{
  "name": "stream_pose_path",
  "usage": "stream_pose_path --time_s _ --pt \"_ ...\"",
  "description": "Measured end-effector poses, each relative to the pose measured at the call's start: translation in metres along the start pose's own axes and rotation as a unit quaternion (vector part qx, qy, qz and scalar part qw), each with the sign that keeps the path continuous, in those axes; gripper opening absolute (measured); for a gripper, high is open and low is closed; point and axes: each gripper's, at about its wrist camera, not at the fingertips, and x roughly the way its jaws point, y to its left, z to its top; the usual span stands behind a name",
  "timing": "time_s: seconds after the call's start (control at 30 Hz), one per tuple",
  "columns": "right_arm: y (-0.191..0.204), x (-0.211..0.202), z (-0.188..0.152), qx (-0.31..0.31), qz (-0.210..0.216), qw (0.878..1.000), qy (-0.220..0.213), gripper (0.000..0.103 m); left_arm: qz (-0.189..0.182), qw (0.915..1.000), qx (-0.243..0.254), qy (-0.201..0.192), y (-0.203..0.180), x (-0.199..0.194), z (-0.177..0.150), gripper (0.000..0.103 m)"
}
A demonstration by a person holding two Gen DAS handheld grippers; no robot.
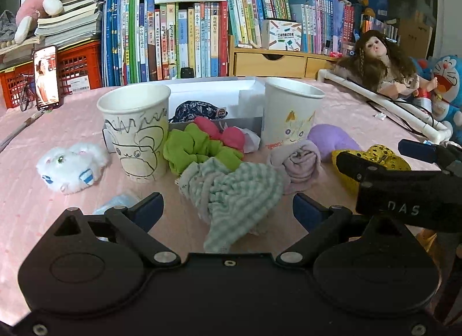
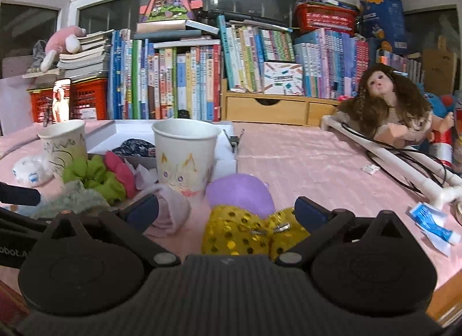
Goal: Organize soft objects
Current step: 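Move the left tool back to the green gingham cloth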
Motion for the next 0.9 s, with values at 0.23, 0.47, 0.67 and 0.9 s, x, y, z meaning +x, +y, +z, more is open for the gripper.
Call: stream_pose_path --time_s 0.23,0.47,0.67,0.9 --pt "0.005 -0.011 -0.019 0.003 -0.055 0.998 -0.034 0.103 -0.002 0.9997 -0.020 -0.014 0.000 -0.002 -0.004 0.096" --pt "0.003 -0.019 -0.035 0.062 -0.062 0.995 -0.038 0.101 -0.002 0.9971 -0.072 -0.025 0.011 -0.004 -0.006 0.096" --pt "0.005 -0.020 -0.041 0.085 -0.058 0.994 -0.043 0.093 0.001 0.9952 -0.093 -0.029 0.014 -0.004 -0.012 0.094" --pt "0.006 -0.011 -0.036 0.100 -0.061 0.992 -0.037 0.089 -0.006 0.9938 -0.107 -0.028 0.012 0.001 -0.012 0.085"
